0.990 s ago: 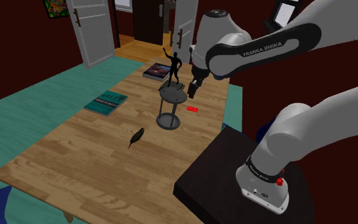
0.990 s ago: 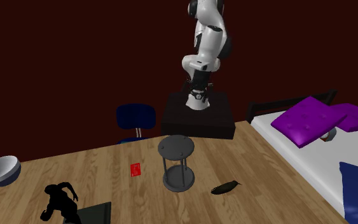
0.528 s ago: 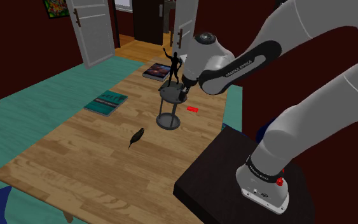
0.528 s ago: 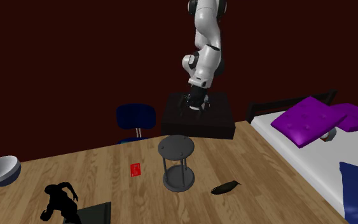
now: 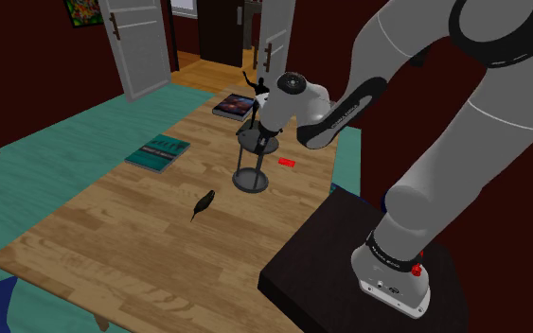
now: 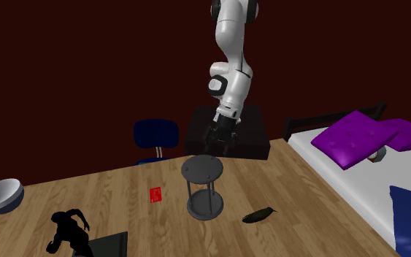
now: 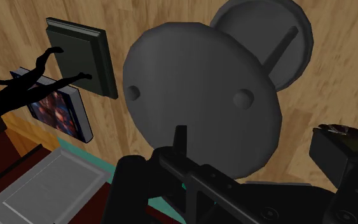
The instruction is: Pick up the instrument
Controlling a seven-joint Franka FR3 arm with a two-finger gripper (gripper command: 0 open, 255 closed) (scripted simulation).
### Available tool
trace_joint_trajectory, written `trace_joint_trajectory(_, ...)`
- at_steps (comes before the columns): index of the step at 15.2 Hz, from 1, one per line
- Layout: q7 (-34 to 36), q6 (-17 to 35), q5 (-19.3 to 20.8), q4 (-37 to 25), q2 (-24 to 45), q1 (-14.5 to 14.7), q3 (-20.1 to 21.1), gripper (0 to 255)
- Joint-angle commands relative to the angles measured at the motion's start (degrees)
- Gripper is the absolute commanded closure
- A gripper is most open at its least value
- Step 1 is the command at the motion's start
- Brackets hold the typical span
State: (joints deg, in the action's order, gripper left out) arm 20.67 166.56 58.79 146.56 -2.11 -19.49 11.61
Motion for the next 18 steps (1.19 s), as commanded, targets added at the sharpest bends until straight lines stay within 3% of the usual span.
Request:
trace_joint_trajectory(1, 4.5, 0.67, 5.16, -0.65, 1.78, -0.51, 0.01, 0)
trace_joint_trajectory(4, 11.96, 1.14, 13.28, -2.05, 4.92, -0.66, -0.44, 0)
trace_joint_trajectory(6, 11.96, 1.15, 13.28, -2.05, 4.92, -0.57, -0.53, 0)
trace_joint_trajectory(7, 11.8, 1.06, 13.03, -2.13, 4.94, -0.51, -0.46, 255)
trace_joint_trajectory(16, 11.96, 1.15, 13.28, -2.05, 4.92, -0.57, -0.53, 255)
trace_joint_trajectory(18, 7.79, 0.93, 8.76, -1.24, 3.16, -0.61, -0.17, 255)
